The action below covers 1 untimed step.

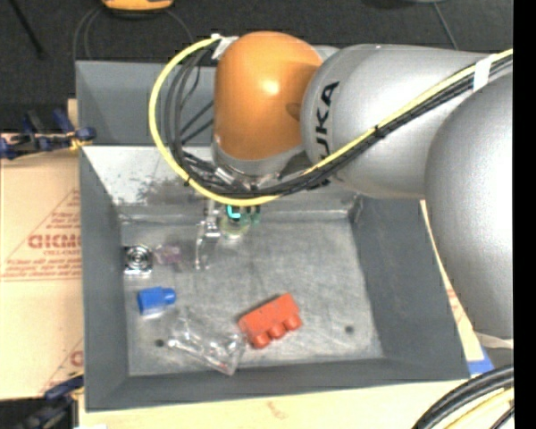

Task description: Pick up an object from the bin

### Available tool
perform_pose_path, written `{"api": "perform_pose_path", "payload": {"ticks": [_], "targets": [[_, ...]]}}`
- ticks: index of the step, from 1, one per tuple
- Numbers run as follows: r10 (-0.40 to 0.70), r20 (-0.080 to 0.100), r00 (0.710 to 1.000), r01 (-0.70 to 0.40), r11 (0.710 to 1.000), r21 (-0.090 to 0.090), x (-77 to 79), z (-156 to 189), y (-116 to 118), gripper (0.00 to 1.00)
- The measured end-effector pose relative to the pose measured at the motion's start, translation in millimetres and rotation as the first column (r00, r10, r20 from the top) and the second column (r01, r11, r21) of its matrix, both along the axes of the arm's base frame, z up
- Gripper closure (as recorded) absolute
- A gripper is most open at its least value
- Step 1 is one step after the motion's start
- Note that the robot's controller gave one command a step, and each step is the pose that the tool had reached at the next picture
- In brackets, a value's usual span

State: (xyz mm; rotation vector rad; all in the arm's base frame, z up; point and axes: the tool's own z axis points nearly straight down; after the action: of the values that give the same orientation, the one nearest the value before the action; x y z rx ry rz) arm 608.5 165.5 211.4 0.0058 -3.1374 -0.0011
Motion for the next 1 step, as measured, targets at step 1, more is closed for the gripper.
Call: {"api": "perform_pose_path", "payload": {"ticks": [1], "targets": [[0.097,0.016,0.995,-0.097,0.995,0.0,9.9,-139.2,-7.2,0.0]]}}
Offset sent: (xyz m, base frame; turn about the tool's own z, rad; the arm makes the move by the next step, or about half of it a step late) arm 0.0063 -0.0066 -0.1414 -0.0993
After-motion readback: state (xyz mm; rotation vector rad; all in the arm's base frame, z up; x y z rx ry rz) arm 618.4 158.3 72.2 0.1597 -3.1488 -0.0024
